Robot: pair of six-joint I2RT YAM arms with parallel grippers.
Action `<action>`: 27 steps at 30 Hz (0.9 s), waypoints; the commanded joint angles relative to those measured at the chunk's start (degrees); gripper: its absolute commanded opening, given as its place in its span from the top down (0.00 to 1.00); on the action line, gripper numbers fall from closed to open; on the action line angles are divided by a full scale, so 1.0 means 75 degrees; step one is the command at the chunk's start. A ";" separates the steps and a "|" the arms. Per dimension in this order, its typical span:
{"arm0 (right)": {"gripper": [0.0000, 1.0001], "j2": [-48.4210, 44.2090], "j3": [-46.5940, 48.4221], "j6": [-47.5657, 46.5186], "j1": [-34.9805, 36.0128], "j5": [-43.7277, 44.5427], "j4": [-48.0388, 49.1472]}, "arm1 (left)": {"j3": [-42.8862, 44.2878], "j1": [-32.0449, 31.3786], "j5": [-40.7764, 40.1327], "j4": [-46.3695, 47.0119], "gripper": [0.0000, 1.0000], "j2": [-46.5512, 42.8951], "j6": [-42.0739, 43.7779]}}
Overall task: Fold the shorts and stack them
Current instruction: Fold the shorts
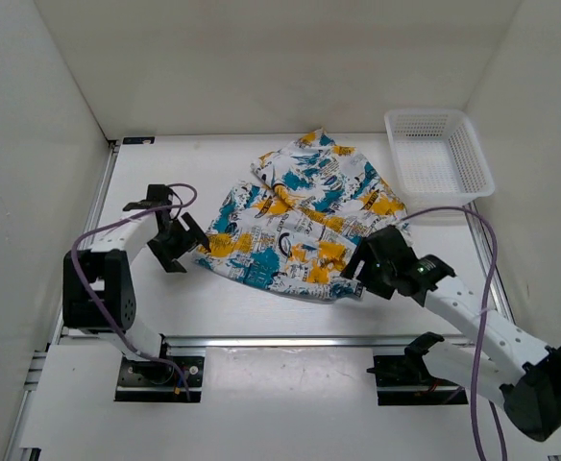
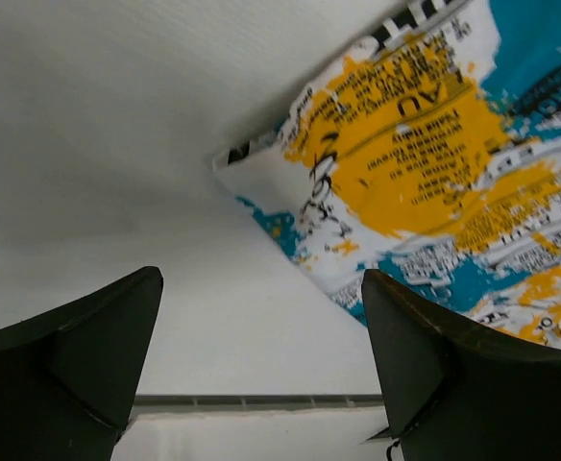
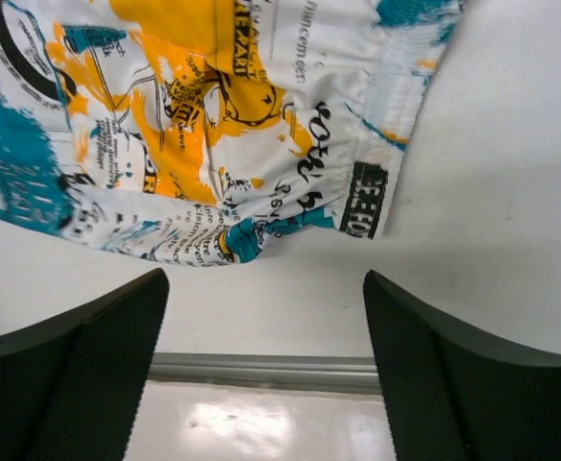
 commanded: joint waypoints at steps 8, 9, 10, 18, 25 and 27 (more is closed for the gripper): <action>0.28 -0.1022 -0.2150 0.3096 -0.1469 -0.2318 0.1709 | 0.1007 -0.0637 -0.0059 0.0675 0.72 0.1827 0.0039; 0.30 -0.1126 -0.2465 0.3341 -0.1563 -0.2424 0.1898 | 0.1008 -0.0638 -0.0059 0.0675 0.82 0.1827 -0.0042; 0.32 -0.1127 -0.2607 0.3471 -0.1656 -0.2518 0.2039 | 0.1008 -0.0719 -0.0059 0.0675 0.90 0.1827 -0.0043; 0.43 -0.0472 -0.3042 0.3684 -0.1833 -0.2134 0.2766 | 0.1008 -0.0720 -0.0059 0.0675 0.90 0.1651 -0.0043; 0.51 -0.0107 -0.2949 0.3613 -0.1915 -0.1511 0.3036 | 0.0938 -0.0720 -0.0059 0.0675 0.90 0.1499 -0.0043; 0.51 -0.0107 -0.2949 0.3613 -0.1985 -0.1441 0.3036 | 0.0868 -0.0720 -0.0129 0.0675 0.90 0.1429 -0.0043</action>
